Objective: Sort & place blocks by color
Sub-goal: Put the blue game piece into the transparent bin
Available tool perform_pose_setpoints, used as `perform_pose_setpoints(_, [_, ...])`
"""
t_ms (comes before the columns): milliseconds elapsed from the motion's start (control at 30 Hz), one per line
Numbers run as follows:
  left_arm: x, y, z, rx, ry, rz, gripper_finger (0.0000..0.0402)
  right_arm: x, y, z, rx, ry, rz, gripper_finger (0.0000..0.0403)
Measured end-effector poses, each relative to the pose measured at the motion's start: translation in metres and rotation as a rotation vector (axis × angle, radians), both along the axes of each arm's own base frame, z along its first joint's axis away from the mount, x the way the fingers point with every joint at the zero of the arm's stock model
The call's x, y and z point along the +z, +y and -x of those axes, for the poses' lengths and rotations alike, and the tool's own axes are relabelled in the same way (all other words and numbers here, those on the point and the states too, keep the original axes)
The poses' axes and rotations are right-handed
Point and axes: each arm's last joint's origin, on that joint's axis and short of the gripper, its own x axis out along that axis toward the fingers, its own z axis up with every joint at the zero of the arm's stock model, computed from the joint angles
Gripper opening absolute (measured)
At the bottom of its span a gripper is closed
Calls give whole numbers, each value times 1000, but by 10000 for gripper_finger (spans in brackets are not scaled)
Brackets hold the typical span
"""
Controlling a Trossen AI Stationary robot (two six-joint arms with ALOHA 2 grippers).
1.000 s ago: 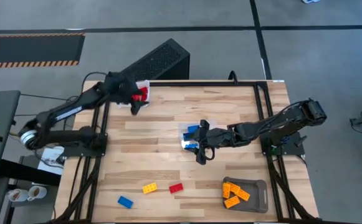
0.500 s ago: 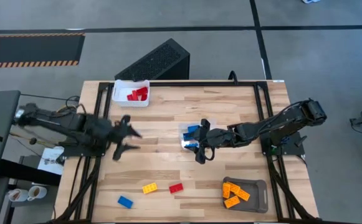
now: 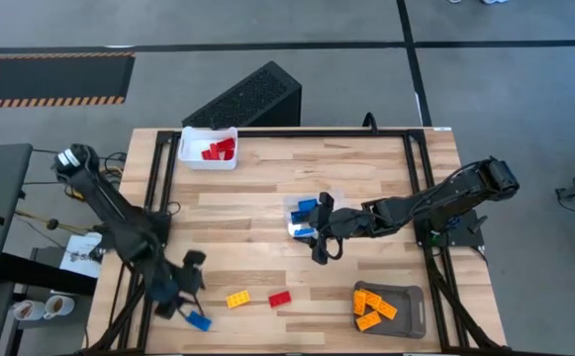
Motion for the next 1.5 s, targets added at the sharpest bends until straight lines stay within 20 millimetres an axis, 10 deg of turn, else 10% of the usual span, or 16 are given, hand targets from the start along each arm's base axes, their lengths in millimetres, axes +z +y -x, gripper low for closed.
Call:
perform_pose_setpoints(333, [-30,-54,-2,-35,136,2,204,0,0,0,-11,-6,-22,275])
perform_pose_setpoints(767, [-74,-71,-12,-10,298,-129,324,1,0,-1,-11,-17,-36,275])
perform_pose_setpoints(900, [-73,-65,-14,-19,259,-193,280,1,0,-1,-14,-17,-36,275])
perform_pose_setpoints(1100, [-69,-45,-21,3,254,-322,99,4,4,-2,-23,-58,-88,275])
perform_pose_setpoints(1267, [-53,-18,-20,46,252,-431,103,18,25,-1,64,-115,-65,275])
perform_pose_setpoints(1500, [14,25,-32,158,-185,-472,103,48,48,1,137,-204,32,275])
